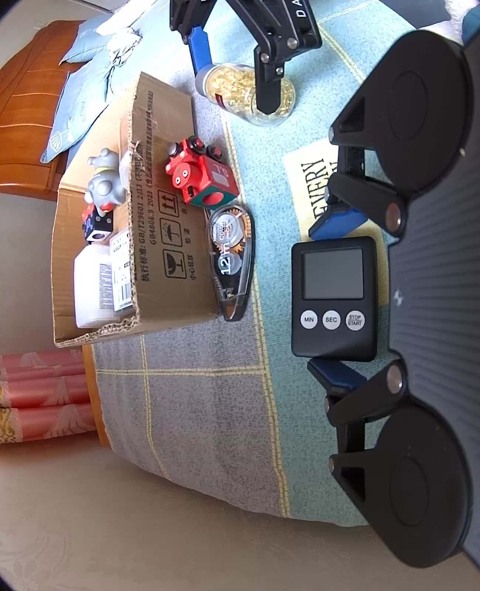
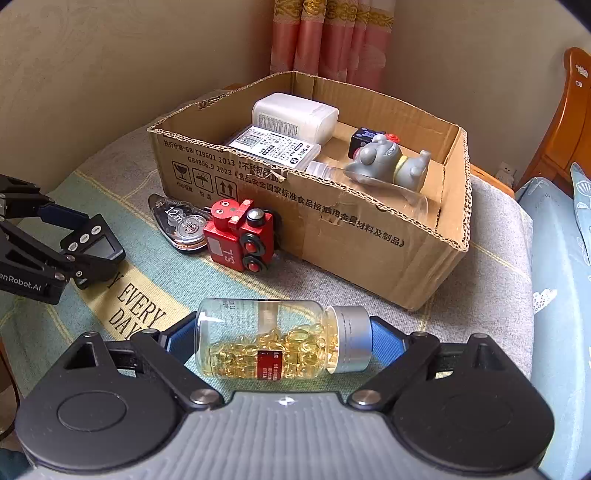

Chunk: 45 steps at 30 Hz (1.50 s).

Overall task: Organize rigid objects
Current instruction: 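Carry the bottle into the box and open the right gripper while the left lifts the timer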

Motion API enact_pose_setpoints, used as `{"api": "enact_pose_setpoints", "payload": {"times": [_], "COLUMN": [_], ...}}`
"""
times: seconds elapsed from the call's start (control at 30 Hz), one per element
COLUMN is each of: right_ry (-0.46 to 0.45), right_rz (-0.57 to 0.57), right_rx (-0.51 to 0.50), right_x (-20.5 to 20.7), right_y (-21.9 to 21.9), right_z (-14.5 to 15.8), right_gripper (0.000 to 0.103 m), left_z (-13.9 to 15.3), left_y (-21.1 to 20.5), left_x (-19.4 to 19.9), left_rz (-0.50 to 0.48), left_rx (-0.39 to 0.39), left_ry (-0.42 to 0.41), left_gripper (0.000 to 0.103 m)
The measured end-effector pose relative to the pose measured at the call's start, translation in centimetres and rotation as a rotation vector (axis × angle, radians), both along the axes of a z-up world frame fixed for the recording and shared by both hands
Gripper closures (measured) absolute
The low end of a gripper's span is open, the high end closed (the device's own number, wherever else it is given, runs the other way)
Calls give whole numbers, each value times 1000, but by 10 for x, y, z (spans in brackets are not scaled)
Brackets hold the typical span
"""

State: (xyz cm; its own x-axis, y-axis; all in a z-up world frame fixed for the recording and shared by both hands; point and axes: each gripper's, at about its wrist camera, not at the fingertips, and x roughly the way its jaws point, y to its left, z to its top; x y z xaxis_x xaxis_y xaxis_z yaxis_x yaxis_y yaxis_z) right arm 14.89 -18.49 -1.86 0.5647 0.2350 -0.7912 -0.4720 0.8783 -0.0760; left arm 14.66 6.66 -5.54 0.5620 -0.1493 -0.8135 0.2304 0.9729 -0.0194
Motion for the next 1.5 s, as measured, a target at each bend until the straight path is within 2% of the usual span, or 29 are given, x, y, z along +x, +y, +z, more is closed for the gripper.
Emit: {"api": "enact_pose_setpoints", "payload": {"times": [0.5,0.9,1.2,1.5], "right_ry": [-35,-137,-208,-200], "right_rz": [27,67,101,126], "right_rx": [2,14,21,12], "right_x": [-17,-13,34,94], "right_y": [-9,-6,8,34], "right_z": [28,73,102,104], "right_gripper": [8,8,8,8], "left_z": [25,48,62,65], "left_y": [-1,6,13,19], "left_x": [-10,-10,-3,2], "left_rz": [-19,-12,15,50], "left_rx": [-5,-15,-12,-6], "left_ry": [-39,-106,-150,-160], "left_gripper": [34,34,34,34]}}
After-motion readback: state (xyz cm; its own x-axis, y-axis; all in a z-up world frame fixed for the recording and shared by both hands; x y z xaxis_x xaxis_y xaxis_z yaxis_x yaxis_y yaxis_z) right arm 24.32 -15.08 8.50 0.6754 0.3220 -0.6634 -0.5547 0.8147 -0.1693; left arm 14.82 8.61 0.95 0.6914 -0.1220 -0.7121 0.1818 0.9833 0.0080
